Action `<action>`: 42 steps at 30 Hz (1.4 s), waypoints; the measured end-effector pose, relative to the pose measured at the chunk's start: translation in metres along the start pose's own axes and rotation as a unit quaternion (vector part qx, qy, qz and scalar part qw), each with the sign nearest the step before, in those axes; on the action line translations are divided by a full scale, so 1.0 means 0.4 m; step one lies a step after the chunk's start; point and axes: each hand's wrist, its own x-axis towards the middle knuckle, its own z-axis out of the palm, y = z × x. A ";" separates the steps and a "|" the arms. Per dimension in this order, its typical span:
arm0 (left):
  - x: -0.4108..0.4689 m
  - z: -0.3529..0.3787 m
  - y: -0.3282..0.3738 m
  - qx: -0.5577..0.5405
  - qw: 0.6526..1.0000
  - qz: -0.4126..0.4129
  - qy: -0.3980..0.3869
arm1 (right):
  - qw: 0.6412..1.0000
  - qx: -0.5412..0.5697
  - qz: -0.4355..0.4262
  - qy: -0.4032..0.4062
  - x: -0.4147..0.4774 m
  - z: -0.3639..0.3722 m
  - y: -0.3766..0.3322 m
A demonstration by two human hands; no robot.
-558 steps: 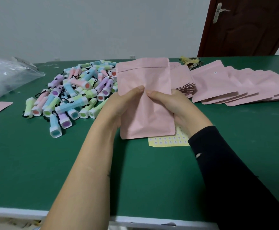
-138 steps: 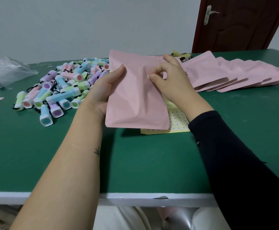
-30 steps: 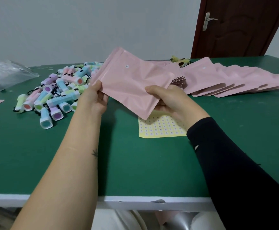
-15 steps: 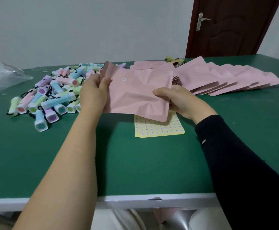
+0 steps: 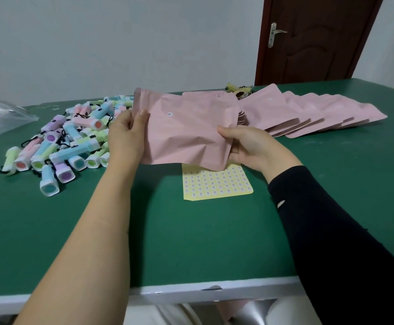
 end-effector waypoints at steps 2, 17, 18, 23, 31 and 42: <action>-0.001 0.000 -0.004 -0.007 1.000 -0.005 0.001 | 1.000 -0.019 0.003 0.000 -0.004 -0.002 -0.003; -0.111 0.153 0.025 0.190 0.955 0.061 -0.221 | 0.903 0.385 -0.127 0.139 0.012 -0.158 -0.079; -0.124 0.169 0.023 0.258 0.921 0.086 -0.280 | 0.897 0.393 -0.142 0.144 0.018 -0.159 -0.084; -0.148 0.206 0.028 0.367 0.854 0.099 -0.356 | 0.919 0.273 -0.186 0.215 0.059 -0.143 -0.097; -0.146 0.218 0.018 0.370 0.852 0.108 -0.354 | 0.920 0.209 -0.163 0.290 0.133 -0.144 -0.066; -0.147 0.219 0.012 0.363 0.855 0.111 -0.354 | 0.929 0.118 -0.180 0.301 0.162 -0.173 -0.048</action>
